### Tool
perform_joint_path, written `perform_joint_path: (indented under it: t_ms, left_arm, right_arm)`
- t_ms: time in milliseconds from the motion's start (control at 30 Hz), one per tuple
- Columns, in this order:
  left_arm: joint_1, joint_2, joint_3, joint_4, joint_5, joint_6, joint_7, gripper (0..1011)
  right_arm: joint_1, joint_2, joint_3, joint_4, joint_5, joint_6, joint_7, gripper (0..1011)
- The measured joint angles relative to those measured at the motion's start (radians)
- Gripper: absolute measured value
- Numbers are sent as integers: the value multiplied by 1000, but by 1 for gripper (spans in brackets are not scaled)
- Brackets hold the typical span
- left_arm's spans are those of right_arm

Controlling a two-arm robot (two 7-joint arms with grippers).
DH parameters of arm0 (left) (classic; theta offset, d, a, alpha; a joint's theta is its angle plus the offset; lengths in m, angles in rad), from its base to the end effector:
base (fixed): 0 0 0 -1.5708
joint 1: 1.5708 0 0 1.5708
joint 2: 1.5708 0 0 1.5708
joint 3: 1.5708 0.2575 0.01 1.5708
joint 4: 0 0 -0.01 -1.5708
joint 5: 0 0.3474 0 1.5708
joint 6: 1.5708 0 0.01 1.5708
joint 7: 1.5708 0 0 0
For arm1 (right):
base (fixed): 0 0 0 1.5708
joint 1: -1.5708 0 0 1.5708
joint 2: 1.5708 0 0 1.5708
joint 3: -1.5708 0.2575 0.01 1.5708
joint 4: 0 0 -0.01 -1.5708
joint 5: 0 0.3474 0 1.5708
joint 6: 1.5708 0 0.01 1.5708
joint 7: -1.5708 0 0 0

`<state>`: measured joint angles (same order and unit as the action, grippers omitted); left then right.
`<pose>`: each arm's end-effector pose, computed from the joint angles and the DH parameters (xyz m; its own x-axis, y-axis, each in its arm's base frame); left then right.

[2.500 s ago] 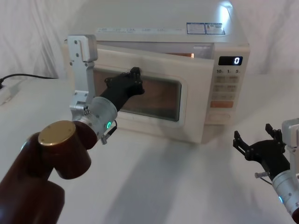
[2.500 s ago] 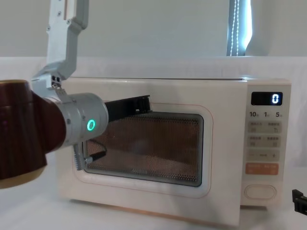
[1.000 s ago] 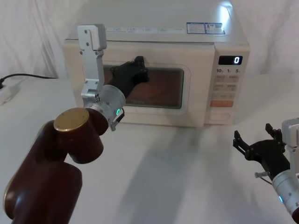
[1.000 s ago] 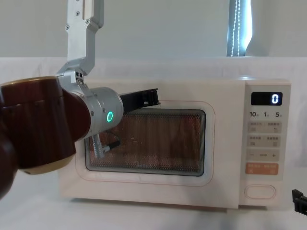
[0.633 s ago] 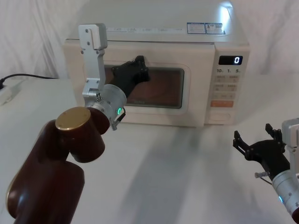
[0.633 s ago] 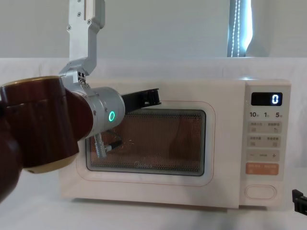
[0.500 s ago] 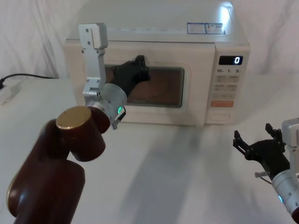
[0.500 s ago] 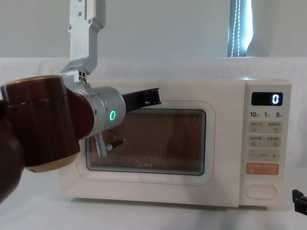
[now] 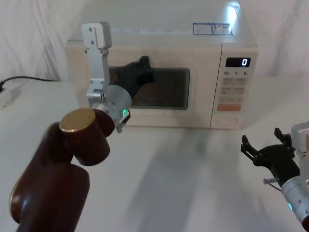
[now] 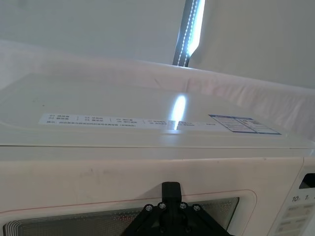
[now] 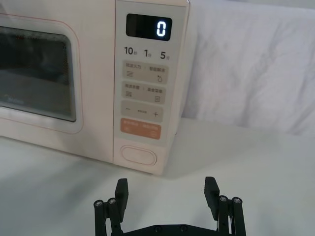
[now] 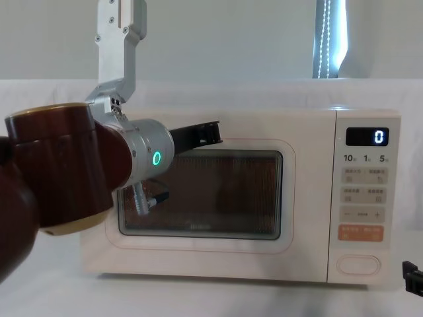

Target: Press the button to open the microwave door with one hand; close the microwave door with the other hand.

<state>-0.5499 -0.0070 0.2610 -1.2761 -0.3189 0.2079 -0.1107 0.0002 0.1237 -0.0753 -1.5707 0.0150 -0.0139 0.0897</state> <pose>0.4812 -0.0931 -0.1414 0.3979 0.9007 -0.1744 -0.9172 0.3947 -0.0544 0.3664 -0.0056 -0.2687 0.1642 -0.9805 0.1081 0.9863 0.1646 -0.0051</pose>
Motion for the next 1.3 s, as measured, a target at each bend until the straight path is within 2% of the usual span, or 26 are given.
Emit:
perform_joint_path:
  t_ms: [433, 667, 800, 933, 1000, 1100, 1133, 1200, 1300]
  left_arm:
    - [-2, -3, -6, -1, 2, 11, -4, 0]
    - [39, 15, -5, -66, -5, 54, -14, 0]
    - [71, 36, -4, -122, -16, 82, -26, 0]
    - [121, 78, -2, -204, -26, 109, -45, 0]
    - [135, 92, -3, -228, -31, 115, -51, 0]
    - [175, 132, -13, -291, -45, 123, -66, 0]
    - [175, 132, -13, -291, -45, 123, -66, 0]
    - [202, 159, -23, -331, -56, 123, -72, 0]
    - [224, 177, -29, -356, -63, 119, -75, 0]
  right_arm:
    - [0, 0, 0, 0, 0, 0, 0, 1002]
    - [0, 0, 0, 0, 0, 0, 0, 1002]
    - [0, 0, 0, 0, 0, 0, 0, 1002]
    - [0, 0, 0, 0, 0, 0, 0, 1002]
    - [0, 0, 0, 0, 0, 0, 0, 1002]
    - [0, 0, 0, 0, 0, 0, 0, 1002]
    - [0, 0, 0, 0, 0, 0, 0, 1002]
    - [0, 0, 0, 0, 0, 0, 0, 1002]
    - [0, 0, 0, 0, 0, 0, 0, 1002]
